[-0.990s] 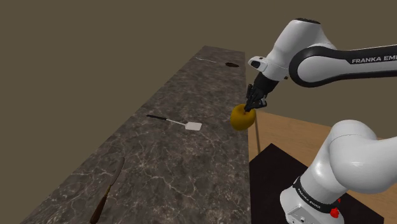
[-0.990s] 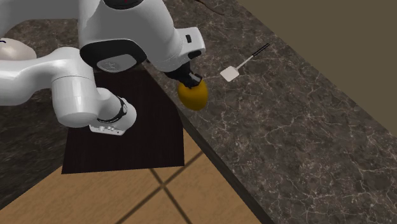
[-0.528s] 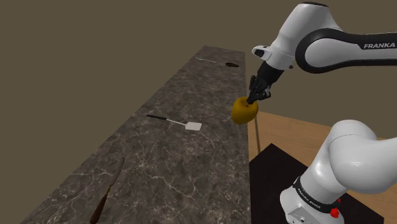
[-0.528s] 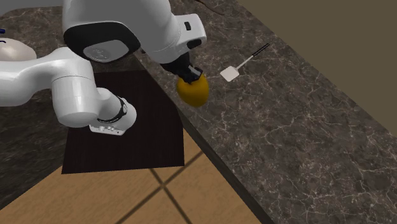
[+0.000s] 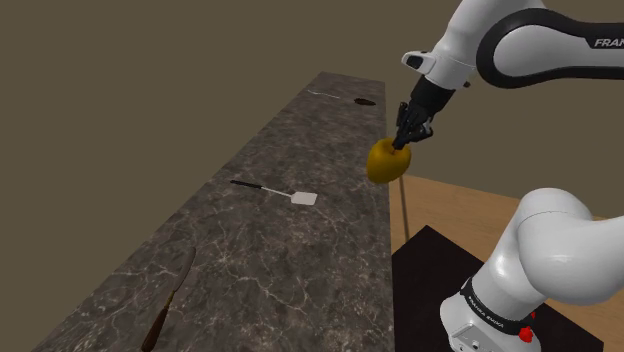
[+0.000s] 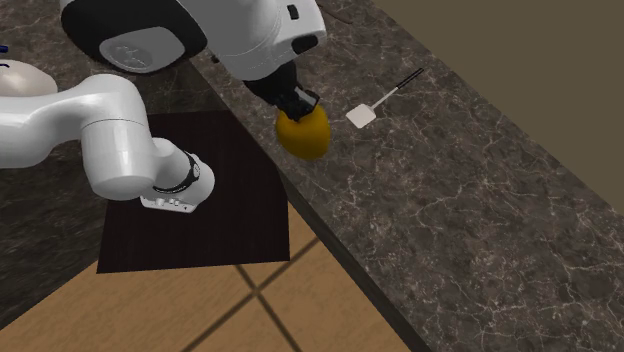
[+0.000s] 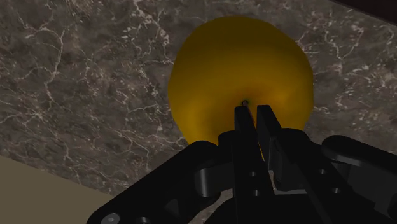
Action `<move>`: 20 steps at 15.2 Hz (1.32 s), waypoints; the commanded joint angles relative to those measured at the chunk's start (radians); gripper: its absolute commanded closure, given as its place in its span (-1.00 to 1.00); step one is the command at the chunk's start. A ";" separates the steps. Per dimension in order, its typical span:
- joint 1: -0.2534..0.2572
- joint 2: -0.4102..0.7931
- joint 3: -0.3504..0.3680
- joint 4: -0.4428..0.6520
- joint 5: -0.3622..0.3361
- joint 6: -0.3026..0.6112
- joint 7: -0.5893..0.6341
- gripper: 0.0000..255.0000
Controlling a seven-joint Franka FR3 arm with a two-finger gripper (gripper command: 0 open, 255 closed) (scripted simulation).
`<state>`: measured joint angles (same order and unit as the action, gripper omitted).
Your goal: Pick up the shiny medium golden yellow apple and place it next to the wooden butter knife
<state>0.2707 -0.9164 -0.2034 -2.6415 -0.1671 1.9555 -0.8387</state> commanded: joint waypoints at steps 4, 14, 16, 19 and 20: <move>0.006 0.006 0.010 0.072 0.010 -0.066 0.000 1.00; 0.024 0.046 0.043 0.201 0.036 -0.156 0.019 1.00; 0.042 0.083 0.082 0.216 0.060 -0.138 0.062 1.00; 0.067 0.146 0.138 0.248 0.090 -0.111 0.125 1.00; 0.075 0.169 0.157 0.261 0.099 -0.103 0.146 1.00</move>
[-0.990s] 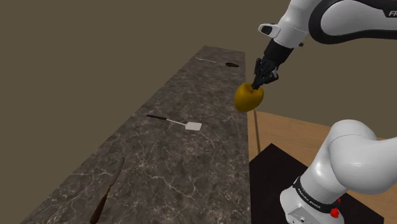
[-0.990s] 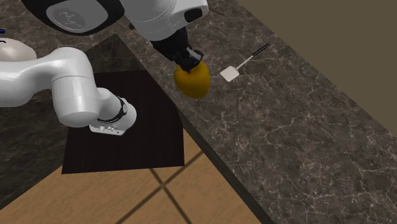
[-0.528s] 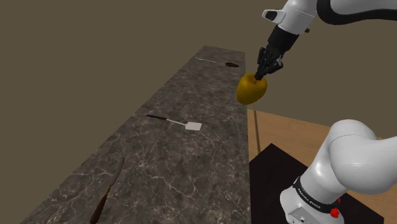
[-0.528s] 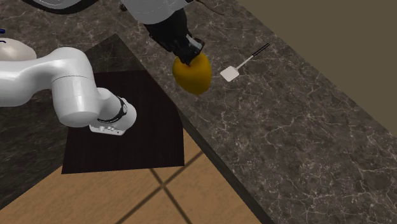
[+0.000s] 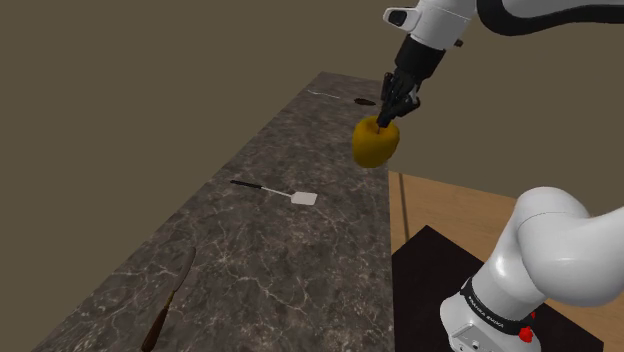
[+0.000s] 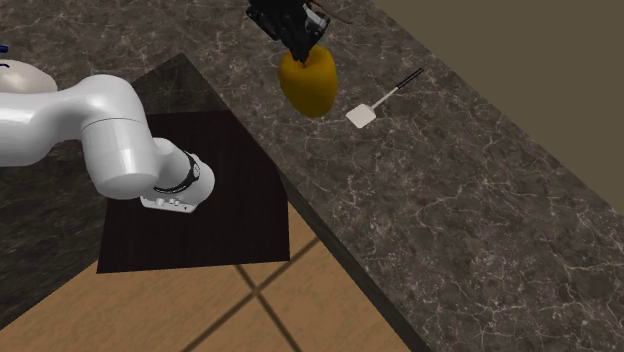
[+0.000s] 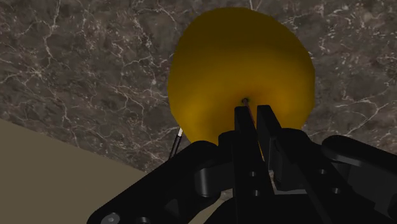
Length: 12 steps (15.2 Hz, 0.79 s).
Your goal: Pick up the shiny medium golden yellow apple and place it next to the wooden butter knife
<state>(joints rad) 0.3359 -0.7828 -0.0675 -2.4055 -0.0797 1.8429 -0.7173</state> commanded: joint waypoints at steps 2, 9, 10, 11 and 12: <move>0.023 0.083 0.057 0.055 0.028 0.026 0.065 1.00; 0.058 0.270 0.176 0.194 0.058 0.068 0.204 1.00; 0.061 0.298 0.192 0.218 0.059 0.071 0.224 1.00; 0.064 0.328 0.208 0.244 0.059 0.074 0.243 1.00; 0.067 0.358 0.224 0.271 0.057 0.077 0.263 1.00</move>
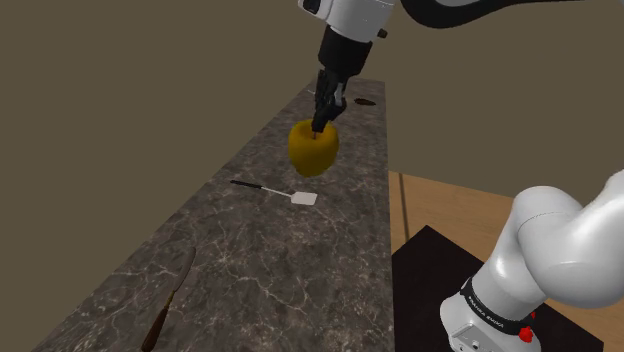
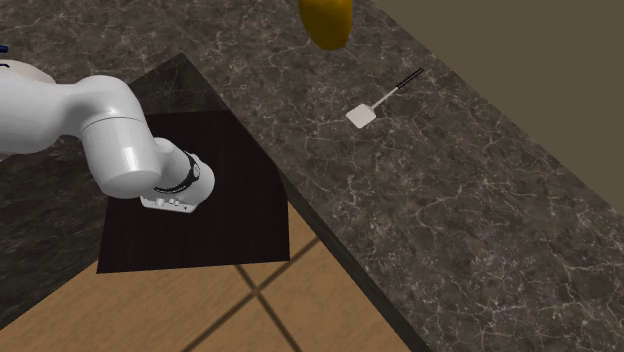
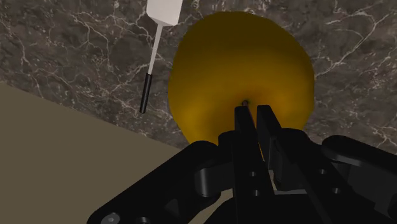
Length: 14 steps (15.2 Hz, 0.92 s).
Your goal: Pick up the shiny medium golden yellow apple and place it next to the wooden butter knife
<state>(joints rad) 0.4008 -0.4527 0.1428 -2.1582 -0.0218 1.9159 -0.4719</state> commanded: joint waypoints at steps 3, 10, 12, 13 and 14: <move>0.011 0.121 0.061 0.111 -0.011 0.006 0.079 1.00; 0.039 0.361 0.158 0.362 -0.079 -0.023 0.224 1.00; 0.054 0.438 0.181 0.449 -0.108 -0.042 0.266 1.00; 0.054 0.436 0.180 0.434 -0.109 -0.028 0.267 1.00; 0.054 0.435 0.179 0.419 -0.109 -0.014 0.269 1.00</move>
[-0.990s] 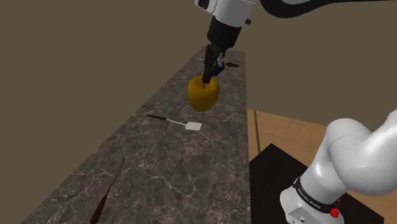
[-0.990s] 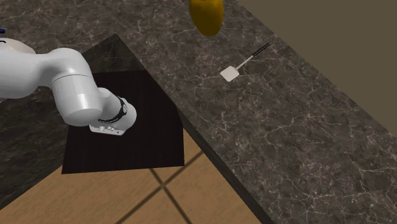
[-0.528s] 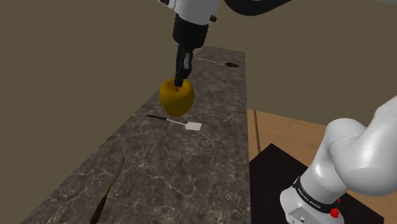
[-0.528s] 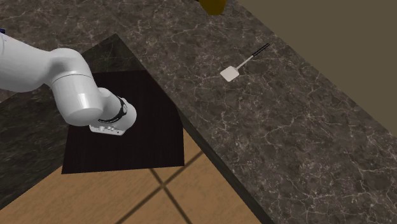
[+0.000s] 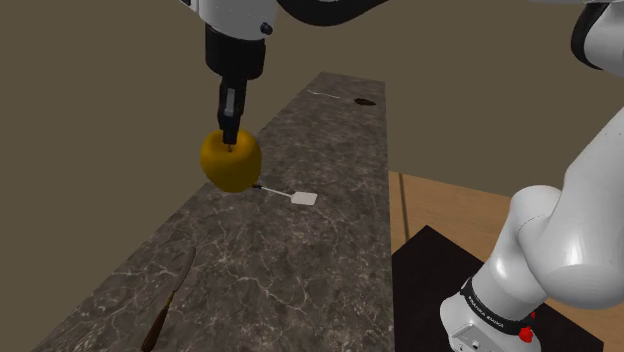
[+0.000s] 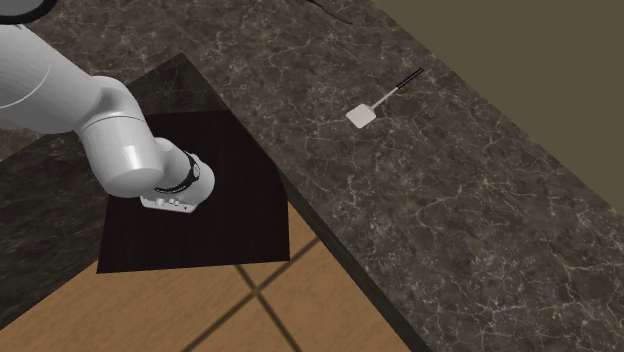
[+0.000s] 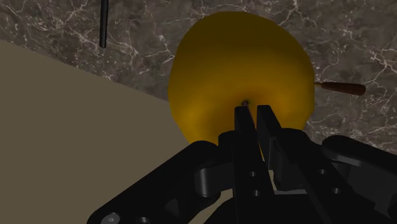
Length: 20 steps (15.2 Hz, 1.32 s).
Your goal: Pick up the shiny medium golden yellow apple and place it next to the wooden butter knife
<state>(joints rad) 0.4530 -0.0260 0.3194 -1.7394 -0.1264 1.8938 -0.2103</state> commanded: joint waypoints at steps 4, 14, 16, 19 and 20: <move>0.002 0.006 0.002 -0.056 -0.006 0.062 0.013 1.00; 0.001 0.017 0.001 -0.178 -0.018 0.192 0.033 1.00; 0.001 0.022 0.001 -0.200 -0.022 0.218 0.038 1.00; 0.001 0.030 0.001 -0.230 -0.029 0.256 0.046 1.00; 0.001 0.034 0.001 -0.240 -0.031 0.269 0.049 1.00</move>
<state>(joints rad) 0.4531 0.0070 0.3201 -1.9701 -0.1560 2.1526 -0.1649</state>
